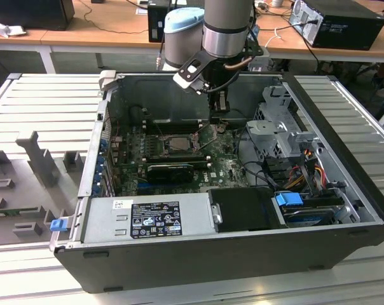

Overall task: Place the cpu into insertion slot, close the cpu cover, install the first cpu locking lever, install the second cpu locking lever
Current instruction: 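Close the cpu cover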

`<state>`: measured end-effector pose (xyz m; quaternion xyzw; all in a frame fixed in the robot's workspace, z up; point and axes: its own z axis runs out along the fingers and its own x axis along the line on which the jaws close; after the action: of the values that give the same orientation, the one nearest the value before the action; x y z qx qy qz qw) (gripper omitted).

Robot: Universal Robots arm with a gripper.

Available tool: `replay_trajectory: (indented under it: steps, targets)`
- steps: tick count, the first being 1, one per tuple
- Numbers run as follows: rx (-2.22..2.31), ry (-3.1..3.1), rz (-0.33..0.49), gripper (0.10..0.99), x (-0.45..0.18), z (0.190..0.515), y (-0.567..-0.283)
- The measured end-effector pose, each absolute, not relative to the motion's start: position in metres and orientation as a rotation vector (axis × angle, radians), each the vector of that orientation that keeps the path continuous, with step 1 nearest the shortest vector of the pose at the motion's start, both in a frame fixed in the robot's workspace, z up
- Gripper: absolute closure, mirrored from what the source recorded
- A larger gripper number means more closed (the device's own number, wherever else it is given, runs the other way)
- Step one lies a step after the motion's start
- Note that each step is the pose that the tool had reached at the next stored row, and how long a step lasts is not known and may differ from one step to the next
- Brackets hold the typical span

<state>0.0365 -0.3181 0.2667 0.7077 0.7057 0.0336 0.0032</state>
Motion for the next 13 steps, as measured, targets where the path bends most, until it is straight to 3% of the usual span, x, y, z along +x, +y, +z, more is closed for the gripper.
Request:
replay_trajectory:
  steps: [13]
  targets:
    - [2.215,2.228,0.084,0.98,0.062,0.245,-0.321]
